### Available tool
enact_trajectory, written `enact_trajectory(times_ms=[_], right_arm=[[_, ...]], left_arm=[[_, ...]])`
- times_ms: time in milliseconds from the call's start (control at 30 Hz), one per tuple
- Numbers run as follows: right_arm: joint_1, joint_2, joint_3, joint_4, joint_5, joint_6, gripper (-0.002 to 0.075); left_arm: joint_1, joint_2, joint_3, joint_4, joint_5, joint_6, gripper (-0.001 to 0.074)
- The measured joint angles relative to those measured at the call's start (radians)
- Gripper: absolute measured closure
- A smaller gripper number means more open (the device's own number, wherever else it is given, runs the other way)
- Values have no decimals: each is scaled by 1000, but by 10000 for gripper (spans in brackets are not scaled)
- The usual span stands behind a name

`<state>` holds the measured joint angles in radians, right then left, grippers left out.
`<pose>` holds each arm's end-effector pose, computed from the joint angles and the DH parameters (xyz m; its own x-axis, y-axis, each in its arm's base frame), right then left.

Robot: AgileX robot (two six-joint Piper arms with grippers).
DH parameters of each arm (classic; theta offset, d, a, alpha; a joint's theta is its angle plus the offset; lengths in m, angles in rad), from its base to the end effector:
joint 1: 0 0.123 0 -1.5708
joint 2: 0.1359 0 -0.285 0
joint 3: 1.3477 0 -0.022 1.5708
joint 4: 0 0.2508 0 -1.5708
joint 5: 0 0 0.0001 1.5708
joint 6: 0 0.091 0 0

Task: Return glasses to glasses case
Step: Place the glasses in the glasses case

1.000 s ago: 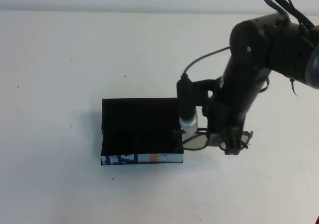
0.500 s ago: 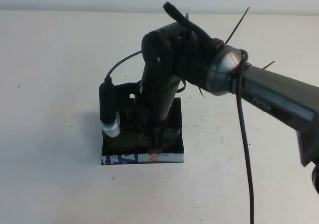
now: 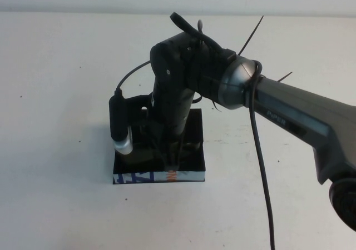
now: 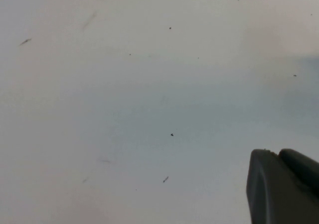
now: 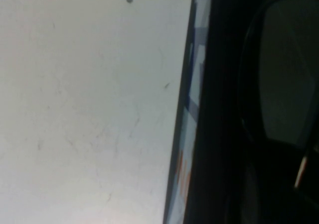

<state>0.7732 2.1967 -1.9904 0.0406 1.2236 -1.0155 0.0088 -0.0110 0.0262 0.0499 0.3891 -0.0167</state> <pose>0.3331 0.3299 0.2327 0.2175 -0.9640 -0.1533 -0.9667 -0.1909 -0.1707 0.0522 0.0022 0.1701 -0.3120 0.0267 -0.9497 -0.0176 0.9993 0.0339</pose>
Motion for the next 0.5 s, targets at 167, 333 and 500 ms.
enact_trajectory(times_ms=[167, 333, 500], right_arm=[[0, 2, 0, -9, 0, 0, 672], [0, 4, 0, -15, 0, 0, 672], [0, 17, 0, -9, 0, 0, 672]], left_arm=[[0, 0, 0, 0, 0, 0, 738], [0, 0, 0, 0, 0, 0, 738], [0, 0, 0, 0, 0, 0, 738]])
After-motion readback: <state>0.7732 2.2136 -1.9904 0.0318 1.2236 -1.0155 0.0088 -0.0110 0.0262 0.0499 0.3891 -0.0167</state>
